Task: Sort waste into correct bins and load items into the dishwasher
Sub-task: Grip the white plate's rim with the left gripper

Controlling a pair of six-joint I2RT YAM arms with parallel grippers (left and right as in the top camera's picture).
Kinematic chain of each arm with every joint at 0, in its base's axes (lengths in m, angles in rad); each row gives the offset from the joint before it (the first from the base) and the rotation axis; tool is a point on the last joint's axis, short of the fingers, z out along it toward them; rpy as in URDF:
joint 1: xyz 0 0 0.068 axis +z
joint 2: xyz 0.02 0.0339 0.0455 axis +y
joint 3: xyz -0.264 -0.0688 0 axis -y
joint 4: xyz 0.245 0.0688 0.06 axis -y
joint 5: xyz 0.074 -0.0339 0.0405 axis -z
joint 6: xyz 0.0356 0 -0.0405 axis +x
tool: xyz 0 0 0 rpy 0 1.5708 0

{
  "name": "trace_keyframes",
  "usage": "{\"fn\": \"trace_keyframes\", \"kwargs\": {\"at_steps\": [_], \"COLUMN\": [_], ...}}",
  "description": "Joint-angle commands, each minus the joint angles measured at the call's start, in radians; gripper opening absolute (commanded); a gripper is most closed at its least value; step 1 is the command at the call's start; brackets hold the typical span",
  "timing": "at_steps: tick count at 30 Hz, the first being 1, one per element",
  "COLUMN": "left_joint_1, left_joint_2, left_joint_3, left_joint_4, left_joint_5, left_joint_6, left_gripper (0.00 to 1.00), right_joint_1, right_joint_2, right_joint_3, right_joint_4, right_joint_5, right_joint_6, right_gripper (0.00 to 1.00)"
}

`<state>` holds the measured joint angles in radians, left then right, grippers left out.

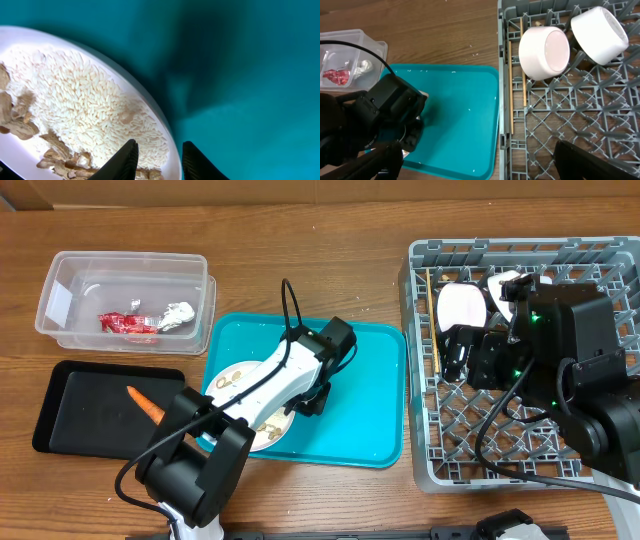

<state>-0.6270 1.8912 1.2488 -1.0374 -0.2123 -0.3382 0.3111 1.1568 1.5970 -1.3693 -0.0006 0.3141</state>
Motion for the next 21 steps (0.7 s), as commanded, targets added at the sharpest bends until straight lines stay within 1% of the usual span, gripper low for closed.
{"fn": "trace_keyframes", "kwargs": {"at_steps": [1, 5, 8, 11, 15, 17, 21], "left_joint_1": [-0.002, -0.003, -0.003, -0.004, -0.006, -0.013, -0.031], "left_joint_2": [0.007, 0.007, 0.007, 0.007, 0.007, 0.007, 0.013], "left_joint_3": [-0.043, -0.080, -0.092, -0.099, -0.101, -0.101, -0.101], "left_joint_4": [0.018, 0.057, 0.090, 0.115, 0.151, 0.169, 0.185], "left_joint_5": [-0.030, -0.026, -0.027, -0.027, -0.034, -0.035, -0.057], "left_joint_6": [-0.033, -0.032, -0.032, -0.032, -0.032, -0.032, -0.028], "left_gripper": [0.31, 0.25, 0.22, 0.15, 0.10, 0.04, 0.04], "right_joint_1": [0.002, 0.002, 0.002, 0.002, 0.002, 0.002, 0.002], "right_joint_2": [0.001, 0.002, 0.006, 0.011, 0.019, 0.023, 0.027], "right_joint_3": [0.008, 0.008, 0.008, 0.008, 0.008, 0.008, 0.008], "right_joint_4": [0.003, 0.003, 0.002, -0.001, -0.002, -0.001, -0.001], "right_joint_5": [-0.005, -0.005, -0.006, -0.010, -0.031, -0.031, -0.031], "right_joint_6": [0.005, 0.005, 0.005, 0.005, 0.005, 0.005, 0.005], "right_gripper": [1.00, 1.00, 1.00, 1.00, 1.00, 1.00, 1.00]}}
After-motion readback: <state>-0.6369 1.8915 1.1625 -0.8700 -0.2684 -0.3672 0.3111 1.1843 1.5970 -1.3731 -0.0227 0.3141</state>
